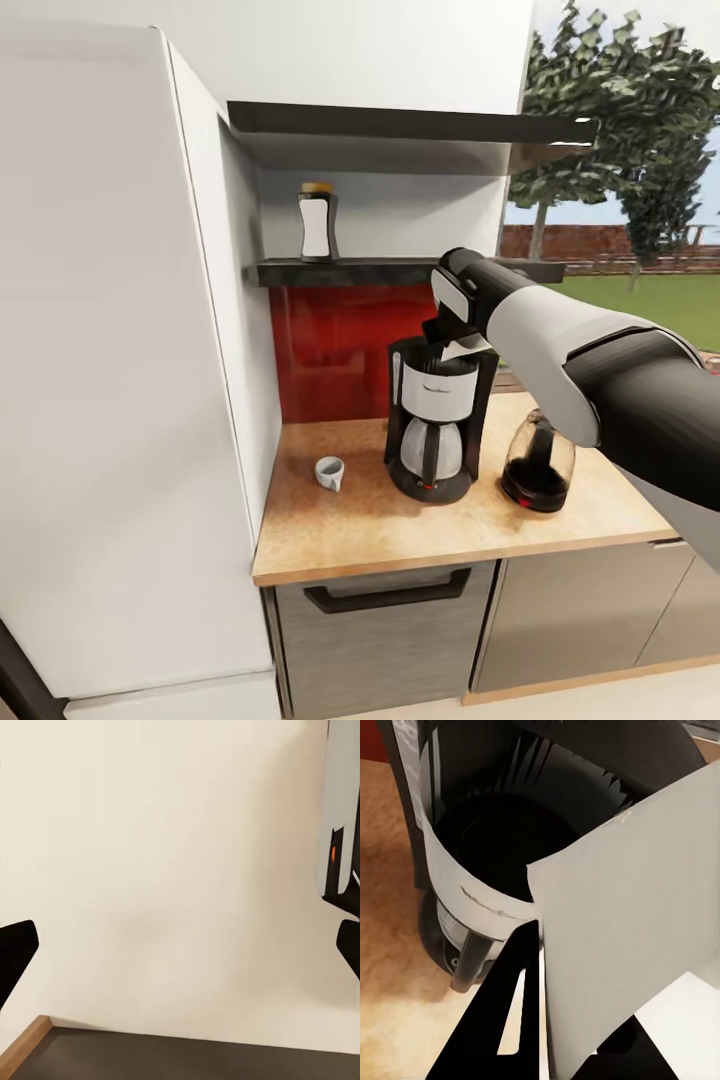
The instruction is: Set up a coffee station on the kitchen countertop: keep the coffee maker on the countertop, move the bottle of coffee from the kitchen shelf to the counter next to the coffee maker, place a paper coffee filter on top of the coffee maker, put the saucer next to the coffee maker with the coffee cup on the saucer, and place the electric kettle next to the coffee maker.
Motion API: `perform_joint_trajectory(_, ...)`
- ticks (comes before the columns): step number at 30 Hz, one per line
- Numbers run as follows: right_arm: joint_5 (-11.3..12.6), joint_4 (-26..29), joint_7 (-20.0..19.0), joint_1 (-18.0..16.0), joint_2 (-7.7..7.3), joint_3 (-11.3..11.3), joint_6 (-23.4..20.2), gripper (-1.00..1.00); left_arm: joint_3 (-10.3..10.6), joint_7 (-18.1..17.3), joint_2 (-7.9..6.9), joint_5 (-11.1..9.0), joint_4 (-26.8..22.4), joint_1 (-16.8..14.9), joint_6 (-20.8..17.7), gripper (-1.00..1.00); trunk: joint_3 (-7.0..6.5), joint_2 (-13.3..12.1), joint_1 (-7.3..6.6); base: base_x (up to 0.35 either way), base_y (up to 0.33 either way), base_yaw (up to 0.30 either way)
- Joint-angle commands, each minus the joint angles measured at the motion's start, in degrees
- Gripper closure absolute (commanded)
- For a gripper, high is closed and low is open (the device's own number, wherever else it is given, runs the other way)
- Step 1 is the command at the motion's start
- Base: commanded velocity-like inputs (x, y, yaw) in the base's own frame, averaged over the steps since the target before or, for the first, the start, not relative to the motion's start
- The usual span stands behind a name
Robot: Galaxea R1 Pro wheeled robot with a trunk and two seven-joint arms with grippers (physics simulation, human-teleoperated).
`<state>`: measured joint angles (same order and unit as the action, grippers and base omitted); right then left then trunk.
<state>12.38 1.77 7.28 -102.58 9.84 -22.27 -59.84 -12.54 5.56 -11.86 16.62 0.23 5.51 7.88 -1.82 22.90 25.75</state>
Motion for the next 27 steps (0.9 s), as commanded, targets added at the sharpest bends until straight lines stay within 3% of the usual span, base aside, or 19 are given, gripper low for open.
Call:
perform_joint_trajectory(1,0.66,-0.07,0.91,0.01,-0.01,-0.15,-0.16,1.0,-0.43,0.2,0.0,0.61,0.03,0.02,0.21,-1.0,0.01,0.02,0.03,0.152,0.0,0.0)
perform_joint_trajectory(27,-0.37,-0.28,1.06,0.23,-0.43,-0.15,-0.16,1.0,-0.41,0.24,0.08,0.61,0.03,0.2,0.21,-1.0,0.01,0.02,0.03,0.073,0.0,0.0)
